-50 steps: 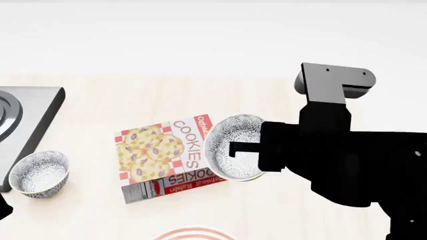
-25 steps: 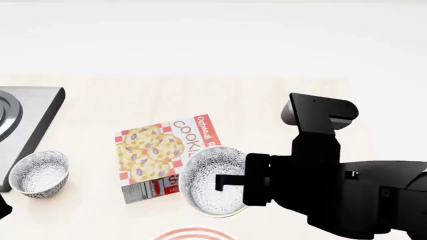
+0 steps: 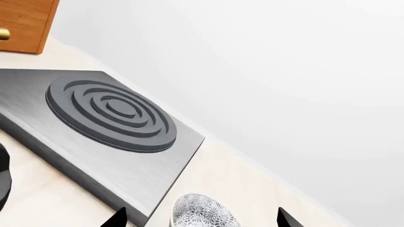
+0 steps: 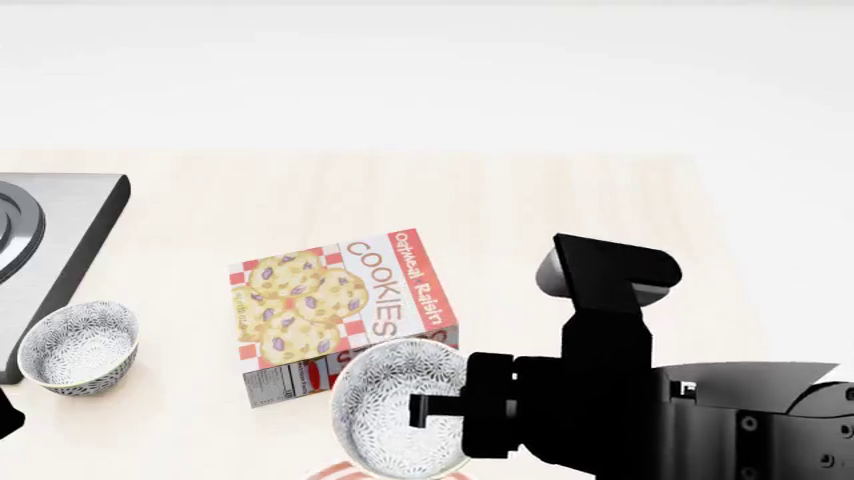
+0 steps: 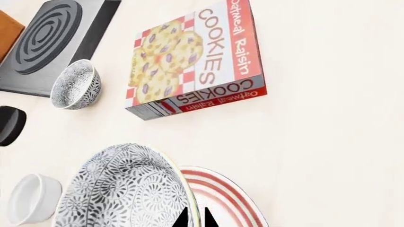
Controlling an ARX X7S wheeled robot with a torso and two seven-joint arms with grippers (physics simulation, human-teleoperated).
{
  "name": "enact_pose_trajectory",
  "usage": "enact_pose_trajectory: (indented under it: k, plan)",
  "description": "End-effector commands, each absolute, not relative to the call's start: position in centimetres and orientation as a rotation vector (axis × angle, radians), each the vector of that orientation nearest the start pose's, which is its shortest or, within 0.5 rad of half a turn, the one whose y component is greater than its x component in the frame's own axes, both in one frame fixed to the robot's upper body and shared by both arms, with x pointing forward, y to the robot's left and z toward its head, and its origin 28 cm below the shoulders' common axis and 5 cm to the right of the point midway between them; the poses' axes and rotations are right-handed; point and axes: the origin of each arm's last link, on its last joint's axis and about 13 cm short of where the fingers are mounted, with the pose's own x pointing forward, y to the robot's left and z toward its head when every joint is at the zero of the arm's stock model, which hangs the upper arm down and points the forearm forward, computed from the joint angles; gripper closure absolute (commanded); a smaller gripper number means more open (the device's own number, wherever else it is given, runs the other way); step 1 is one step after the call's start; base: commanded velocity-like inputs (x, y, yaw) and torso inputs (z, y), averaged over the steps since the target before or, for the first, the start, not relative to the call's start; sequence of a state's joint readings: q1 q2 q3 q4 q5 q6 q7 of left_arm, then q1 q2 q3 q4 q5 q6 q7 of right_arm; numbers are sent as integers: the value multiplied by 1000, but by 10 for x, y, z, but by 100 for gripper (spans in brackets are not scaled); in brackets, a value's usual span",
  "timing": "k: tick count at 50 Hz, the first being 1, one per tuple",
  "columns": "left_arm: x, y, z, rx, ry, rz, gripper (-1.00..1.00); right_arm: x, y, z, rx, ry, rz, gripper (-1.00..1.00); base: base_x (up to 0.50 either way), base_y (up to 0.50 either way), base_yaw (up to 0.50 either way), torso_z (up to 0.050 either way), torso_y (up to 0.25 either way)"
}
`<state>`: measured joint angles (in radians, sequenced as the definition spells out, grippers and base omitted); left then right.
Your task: Pick the akita bowl next to the plate and place it on the plate.
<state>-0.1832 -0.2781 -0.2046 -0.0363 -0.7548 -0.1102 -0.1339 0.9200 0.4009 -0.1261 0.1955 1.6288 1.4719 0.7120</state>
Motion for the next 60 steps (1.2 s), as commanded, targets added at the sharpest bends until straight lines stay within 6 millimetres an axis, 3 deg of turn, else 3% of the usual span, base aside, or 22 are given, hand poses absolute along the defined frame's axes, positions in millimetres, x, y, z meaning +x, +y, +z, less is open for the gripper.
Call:
enact_pose_trajectory:
  k: [1,60]
  plan:
    - [250,303,61,-511,-108,256,-100,286,-120,198,267,819,486,100,0,0,0,0,0]
    - [250,303,62,-507,-109,256,-100,277,-107,159,185,898,580,100,0,0,0,0,0]
